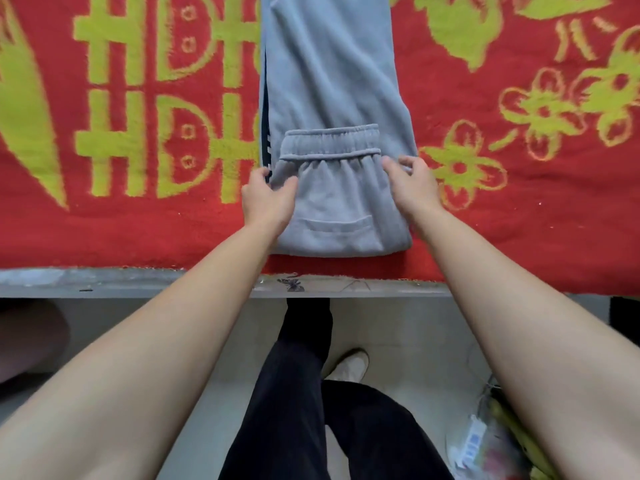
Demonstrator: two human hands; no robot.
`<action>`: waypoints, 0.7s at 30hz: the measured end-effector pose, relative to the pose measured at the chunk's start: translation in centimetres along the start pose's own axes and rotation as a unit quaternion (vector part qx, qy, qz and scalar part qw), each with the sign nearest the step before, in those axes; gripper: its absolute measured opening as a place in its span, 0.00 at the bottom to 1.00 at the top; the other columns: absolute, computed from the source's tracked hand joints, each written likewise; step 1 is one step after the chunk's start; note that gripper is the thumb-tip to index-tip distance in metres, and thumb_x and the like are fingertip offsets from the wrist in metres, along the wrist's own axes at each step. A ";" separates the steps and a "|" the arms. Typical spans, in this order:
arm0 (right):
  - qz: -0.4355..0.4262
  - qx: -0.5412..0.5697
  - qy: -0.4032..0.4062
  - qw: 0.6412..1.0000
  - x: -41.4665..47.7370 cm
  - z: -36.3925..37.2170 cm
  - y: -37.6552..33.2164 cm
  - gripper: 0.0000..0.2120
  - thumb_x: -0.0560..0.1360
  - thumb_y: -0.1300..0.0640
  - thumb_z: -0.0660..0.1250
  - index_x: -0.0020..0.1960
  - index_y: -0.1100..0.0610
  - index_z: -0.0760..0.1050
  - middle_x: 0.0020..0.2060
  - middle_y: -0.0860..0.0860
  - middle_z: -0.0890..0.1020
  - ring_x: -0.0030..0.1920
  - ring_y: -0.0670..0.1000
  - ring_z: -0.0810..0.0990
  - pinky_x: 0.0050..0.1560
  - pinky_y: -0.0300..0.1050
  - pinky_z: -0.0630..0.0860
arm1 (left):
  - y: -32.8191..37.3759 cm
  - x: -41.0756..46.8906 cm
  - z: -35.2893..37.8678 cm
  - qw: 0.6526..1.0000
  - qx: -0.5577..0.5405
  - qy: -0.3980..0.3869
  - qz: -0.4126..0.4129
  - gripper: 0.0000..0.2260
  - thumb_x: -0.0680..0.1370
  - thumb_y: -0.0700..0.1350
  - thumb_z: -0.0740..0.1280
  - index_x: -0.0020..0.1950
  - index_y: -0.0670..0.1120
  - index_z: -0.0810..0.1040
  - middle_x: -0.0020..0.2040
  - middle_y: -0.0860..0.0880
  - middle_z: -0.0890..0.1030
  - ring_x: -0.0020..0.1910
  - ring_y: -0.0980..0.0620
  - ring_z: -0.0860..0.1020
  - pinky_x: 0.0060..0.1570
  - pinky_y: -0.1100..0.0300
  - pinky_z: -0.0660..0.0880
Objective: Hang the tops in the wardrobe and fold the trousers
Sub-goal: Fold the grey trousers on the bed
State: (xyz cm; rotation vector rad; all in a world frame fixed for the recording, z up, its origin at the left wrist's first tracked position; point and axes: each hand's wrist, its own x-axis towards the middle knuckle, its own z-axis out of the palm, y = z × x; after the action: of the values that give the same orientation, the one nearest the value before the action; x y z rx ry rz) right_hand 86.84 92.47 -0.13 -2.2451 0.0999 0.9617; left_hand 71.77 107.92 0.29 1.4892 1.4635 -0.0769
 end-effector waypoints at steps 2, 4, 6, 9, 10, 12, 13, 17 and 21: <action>-0.046 -0.120 0.024 0.991 0.3 0.4 1.0 0.29 0.76 0.36 0.66 0.69 0.54 0.73 0.64 0.55 0.77 0.65 0.55 0.75 0.69 0.51 0.69 | -0.4 0.8 0.9 0.989 0.125 0.047 0.064 0.28 0.76 0.57 0.68 0.72 0.47 0.68 0.67 0.45 0.70 0.64 0.45 0.72 0.63 0.53 0.68; -0.076 -0.139 0.026 0.987 0.6 0.5 1.4 0.28 0.74 0.34 0.66 0.66 0.53 0.76 0.61 0.55 0.78 0.63 0.55 0.76 0.67 0.50 0.70 | -0.3 1.8 1.6 0.979 0.172 0.061 0.095 0.27 0.75 0.61 0.67 0.69 0.48 0.70 0.67 0.46 0.73 0.67 0.43 0.68 0.65 0.50 0.65; -0.098 -0.165 0.033 0.981 1.1 0.7 1.6 0.26 0.74 0.34 0.65 0.62 0.51 0.78 0.58 0.54 0.79 0.61 0.55 0.77 0.66 0.52 0.71 | 0.0 2.6 2.0 0.970 0.214 0.065 0.096 0.26 0.75 0.64 0.65 0.65 0.48 0.73 0.65 0.45 0.75 0.66 0.41 0.68 0.65 0.48 0.64; -0.137 -0.210 0.049 0.967 1.3 1.0 1.2 0.18 0.76 0.38 0.65 0.56 0.50 0.78 0.54 0.52 0.79 0.59 0.55 0.76 0.62 0.54 0.71 | 0.2 3.6 2.0 0.962 0.257 0.057 0.073 0.23 0.76 0.64 0.65 0.59 0.47 0.77 0.61 0.44 0.77 0.65 0.40 0.69 0.64 0.45 0.63; -0.152 -0.207 0.049 0.965 1.2 1.2 1.0 0.15 0.78 0.41 0.65 0.54 0.52 0.76 0.52 0.52 0.78 0.58 0.56 0.76 0.59 0.51 0.71 | 0.2 3.7 1.8 0.963 0.254 0.052 0.074 0.22 0.76 0.63 0.65 0.58 0.46 0.78 0.60 0.44 0.78 0.64 0.40 0.69 0.64 0.45 0.64; -0.185 -0.172 0.055 0.966 0.9 1.5 0.6 0.09 0.80 0.47 0.62 0.50 0.52 0.71 0.46 0.49 0.75 0.53 0.56 0.77 0.48 0.47 0.66 | 0.2 3.7 1.4 0.967 0.214 0.055 0.122 0.18 0.78 0.58 0.66 0.57 0.44 0.78 0.58 0.43 0.78 0.61 0.41 0.71 0.62 0.48 0.65; -0.202 -0.150 0.068 0.965 0.8 1.6 0.2 0.08 0.80 0.48 0.61 0.49 0.52 0.68 0.43 0.48 0.74 0.49 0.57 0.77 0.44 0.46 0.63 | 0.4 3.6 1.2 0.967 0.181 0.068 0.163 0.17 0.78 0.56 0.67 0.56 0.43 0.77 0.56 0.43 0.78 0.59 0.42 0.72 0.59 0.52 0.66; -0.245 -0.091 0.133 0.956 1.5 1.9 -1.6 0.09 0.79 0.48 0.59 0.51 0.54 0.69 0.40 0.51 0.77 0.45 0.60 0.79 0.42 0.49 0.66 | 2.4 4.2 1.2 0.960 0.095 0.126 0.230 0.14 0.78 0.52 0.68 0.55 0.42 0.76 0.52 0.44 0.75 0.51 0.50 0.72 0.48 0.64 0.62; -0.150 -0.157 0.068 0.974 4.5 2.1 -2.5 0.19 0.80 0.48 0.63 0.66 0.57 0.70 0.60 0.55 0.78 0.61 0.57 0.77 0.60 0.50 0.71 | 3.5 7.6 1.5 0.983 0.158 0.054 0.080 0.18 0.77 0.55 0.69 0.60 0.45 0.74 0.59 0.45 0.78 0.58 0.44 0.76 0.56 0.54 0.71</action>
State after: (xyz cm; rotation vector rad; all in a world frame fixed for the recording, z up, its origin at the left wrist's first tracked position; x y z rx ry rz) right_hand 89.56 96.51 -2.75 -2.5191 -0.3452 0.6969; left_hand 77.34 113.18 -3.40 1.8911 1.4602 -0.1380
